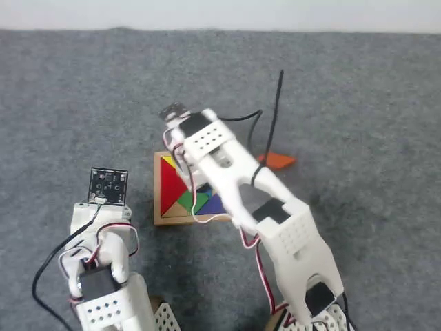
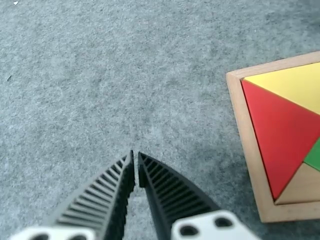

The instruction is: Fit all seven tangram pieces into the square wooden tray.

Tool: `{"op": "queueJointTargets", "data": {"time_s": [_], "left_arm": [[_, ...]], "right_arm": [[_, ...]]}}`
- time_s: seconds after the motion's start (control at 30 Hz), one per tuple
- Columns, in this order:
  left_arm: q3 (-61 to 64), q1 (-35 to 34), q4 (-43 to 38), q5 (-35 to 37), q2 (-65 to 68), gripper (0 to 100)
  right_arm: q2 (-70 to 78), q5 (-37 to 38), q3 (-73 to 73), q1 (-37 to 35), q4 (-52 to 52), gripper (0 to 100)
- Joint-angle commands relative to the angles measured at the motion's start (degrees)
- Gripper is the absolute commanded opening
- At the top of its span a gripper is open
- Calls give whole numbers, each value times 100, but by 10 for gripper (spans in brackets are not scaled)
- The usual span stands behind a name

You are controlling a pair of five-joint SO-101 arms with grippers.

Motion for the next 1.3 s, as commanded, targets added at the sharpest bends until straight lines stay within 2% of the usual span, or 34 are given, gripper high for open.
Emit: {"op": "queueJointTargets", "data": {"time_s": [0.0,0.2,0.43,0.53,0.9,1.2,1.27], "left_arm": [[-48,-35,-114,-62,-53,13],[-48,-35,-123,-62,-53,13],[-48,-35,-123,-62,-53,13],[-48,-35,-123,-62,-53,13],[-48,-35,-123,-62,-53,13],[-48,-35,-123,-62,-53,13],[-48,-35,-123,-62,-53,13]], "right_arm": [[-936,369,-484,549,470,27],[-1587,1160,-281,1218,611,32],[-998,1231,1029,391,-1279,32],[-673,1231,1055,101,-1516,31],[-523,1248,1055,-145,-1473,28],[-1842,1257,1108,-22,-796,27],[-2088,1556,1266,13,-681,27]]}}
